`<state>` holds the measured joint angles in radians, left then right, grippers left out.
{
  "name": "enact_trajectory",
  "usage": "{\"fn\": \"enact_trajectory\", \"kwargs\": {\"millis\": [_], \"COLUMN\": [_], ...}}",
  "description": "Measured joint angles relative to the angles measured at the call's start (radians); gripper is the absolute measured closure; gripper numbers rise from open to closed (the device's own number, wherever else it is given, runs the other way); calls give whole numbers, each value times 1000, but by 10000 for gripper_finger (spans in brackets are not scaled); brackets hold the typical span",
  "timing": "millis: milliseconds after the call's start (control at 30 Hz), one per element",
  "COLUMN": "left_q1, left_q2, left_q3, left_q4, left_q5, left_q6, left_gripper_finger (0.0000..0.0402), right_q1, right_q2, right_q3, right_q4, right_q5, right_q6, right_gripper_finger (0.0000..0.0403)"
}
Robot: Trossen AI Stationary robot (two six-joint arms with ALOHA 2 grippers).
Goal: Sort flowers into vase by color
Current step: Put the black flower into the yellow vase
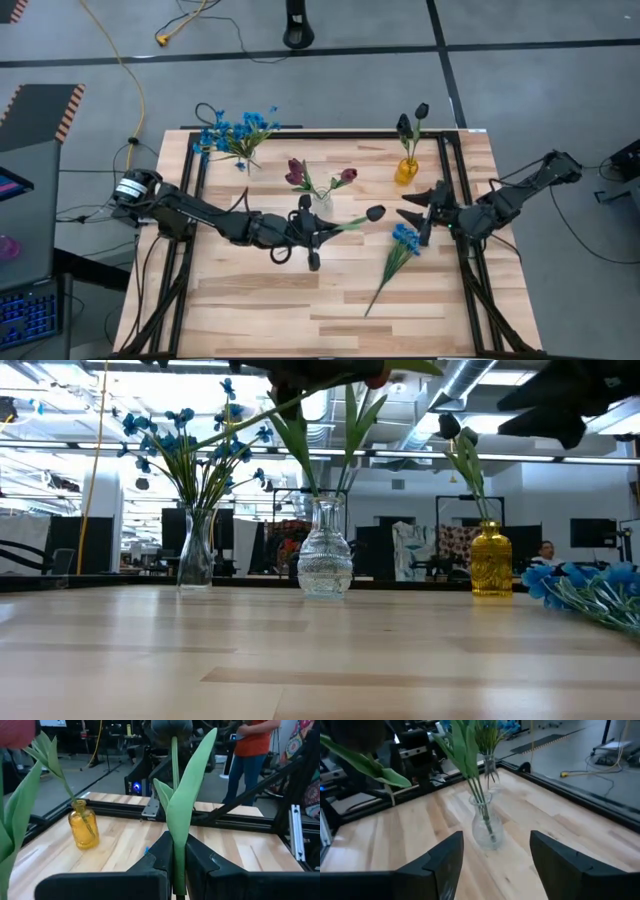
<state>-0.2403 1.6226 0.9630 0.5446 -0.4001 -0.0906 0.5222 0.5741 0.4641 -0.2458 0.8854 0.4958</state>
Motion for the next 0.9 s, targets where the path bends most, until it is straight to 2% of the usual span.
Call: {"fn": "enact_trajectory", "kwargs": {"millis": [100,333,533,700,900], "left_q1": [13,26,26,26,26], "left_q2": [0,0,0,0,0], "left_q3": [0,0,1,4,4], "left_q4": [10,23,93,117,118], "left_q5": [1,1,2,2,3], "left_q6": [0,0,30,50,50], "left_gripper_finger": [386,386,386,386,386], "right_q1": [-34,-82,-107,-120,-141], "right_q2": [41,175,321,449,577], "right_q3": [0,0,0,0,0], "right_q4": [72,348,555,775,1069], "right_q5": [-47,-228,-237,-241,-349], "right_q6": [-66,-280,-342,-454,-589], "right_gripper_finger": [145,145,145,148,154]}}
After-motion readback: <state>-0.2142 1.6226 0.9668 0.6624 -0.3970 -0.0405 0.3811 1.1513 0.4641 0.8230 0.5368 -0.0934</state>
